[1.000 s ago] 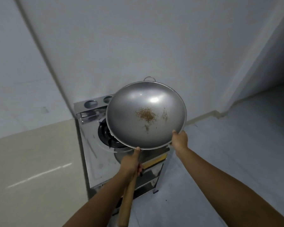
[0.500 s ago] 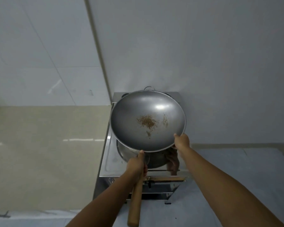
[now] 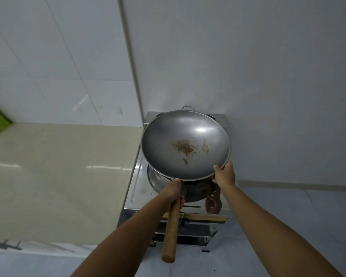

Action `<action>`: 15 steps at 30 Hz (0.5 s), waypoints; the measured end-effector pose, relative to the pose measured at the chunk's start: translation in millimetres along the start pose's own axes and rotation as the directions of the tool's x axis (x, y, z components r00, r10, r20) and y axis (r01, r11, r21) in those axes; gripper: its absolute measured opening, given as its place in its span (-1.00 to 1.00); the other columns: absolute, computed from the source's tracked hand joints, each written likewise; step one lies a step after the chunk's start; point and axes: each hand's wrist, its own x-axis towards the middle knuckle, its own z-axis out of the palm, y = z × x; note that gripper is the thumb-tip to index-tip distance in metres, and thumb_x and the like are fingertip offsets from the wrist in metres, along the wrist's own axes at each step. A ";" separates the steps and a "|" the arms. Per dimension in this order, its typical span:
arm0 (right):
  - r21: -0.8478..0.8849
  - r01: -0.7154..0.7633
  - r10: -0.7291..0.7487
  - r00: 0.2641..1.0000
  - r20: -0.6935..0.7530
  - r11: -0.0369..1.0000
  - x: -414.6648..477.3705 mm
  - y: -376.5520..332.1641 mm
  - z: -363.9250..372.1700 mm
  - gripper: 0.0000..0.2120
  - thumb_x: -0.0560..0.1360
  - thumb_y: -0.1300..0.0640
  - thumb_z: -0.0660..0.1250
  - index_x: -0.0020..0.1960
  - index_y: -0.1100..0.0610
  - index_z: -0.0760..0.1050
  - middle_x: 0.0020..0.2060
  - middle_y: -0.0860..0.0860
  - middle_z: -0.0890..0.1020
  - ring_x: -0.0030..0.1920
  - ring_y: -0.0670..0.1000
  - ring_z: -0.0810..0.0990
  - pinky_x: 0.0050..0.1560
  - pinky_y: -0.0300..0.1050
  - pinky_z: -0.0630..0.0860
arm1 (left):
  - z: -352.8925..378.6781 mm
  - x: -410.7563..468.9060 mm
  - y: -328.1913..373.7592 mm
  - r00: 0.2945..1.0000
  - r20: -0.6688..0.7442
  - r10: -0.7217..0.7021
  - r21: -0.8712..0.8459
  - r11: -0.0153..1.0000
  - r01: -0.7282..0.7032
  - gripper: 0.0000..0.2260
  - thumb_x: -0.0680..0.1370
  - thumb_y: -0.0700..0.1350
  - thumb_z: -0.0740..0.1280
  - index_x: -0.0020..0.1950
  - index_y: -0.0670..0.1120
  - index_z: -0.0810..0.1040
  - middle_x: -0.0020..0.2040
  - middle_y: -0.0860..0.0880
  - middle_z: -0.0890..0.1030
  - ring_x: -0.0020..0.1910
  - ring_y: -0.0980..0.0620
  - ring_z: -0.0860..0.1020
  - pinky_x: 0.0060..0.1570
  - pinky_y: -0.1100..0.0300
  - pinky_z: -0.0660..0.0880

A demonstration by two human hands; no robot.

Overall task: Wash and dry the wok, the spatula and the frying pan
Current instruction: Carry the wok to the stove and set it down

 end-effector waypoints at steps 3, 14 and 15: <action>-0.062 0.039 -0.038 0.999 0.011 0.997 -7.7 -1.8 -5.3 -0.64 0.55 0.13 0.28 0.33 0.07 0.35 0.20 0.10 0.56 0.16 0.20 0.56 0.13 0.23 0.55 | 0.6 -6.6 -1.8 1.000 0.014 0.004 -0.028 1.000 -0.004 -0.59 0.66 0.13 0.08 -0.11 -0.18 0.44 -0.37 -0.09 0.50 -0.44 0.03 0.48 -0.41 0.22 0.51; -0.684 0.209 -0.225 0.972 0.067 0.699 -61.4 -24.4 14.9 -0.34 0.60 -0.10 0.14 0.57 0.16 0.00 0.57 0.12 -0.01 0.51 0.24 0.05 0.49 0.22 0.06 | -50.5 -34.5 -35.2 0.927 -0.257 0.273 0.471 0.873 -0.126 -0.56 0.67 0.10 0.03 0.25 -0.20 0.51 0.16 -0.17 0.57 0.16 -0.08 0.53 0.16 0.10 0.40; -0.715 0.262 -0.266 0.958 0.111 0.648 -68.6 -27.5 23.2 -0.34 0.61 -0.12 0.11 0.57 0.16 -0.01 0.57 0.11 -0.03 0.53 0.23 0.01 0.50 0.22 0.02 | -63.0 -37.2 -38.7 0.914 -0.295 0.280 0.535 0.841 -0.085 -0.54 0.67 0.10 0.03 0.29 -0.21 0.49 0.24 -0.19 0.55 0.22 -0.11 0.51 0.19 0.11 0.38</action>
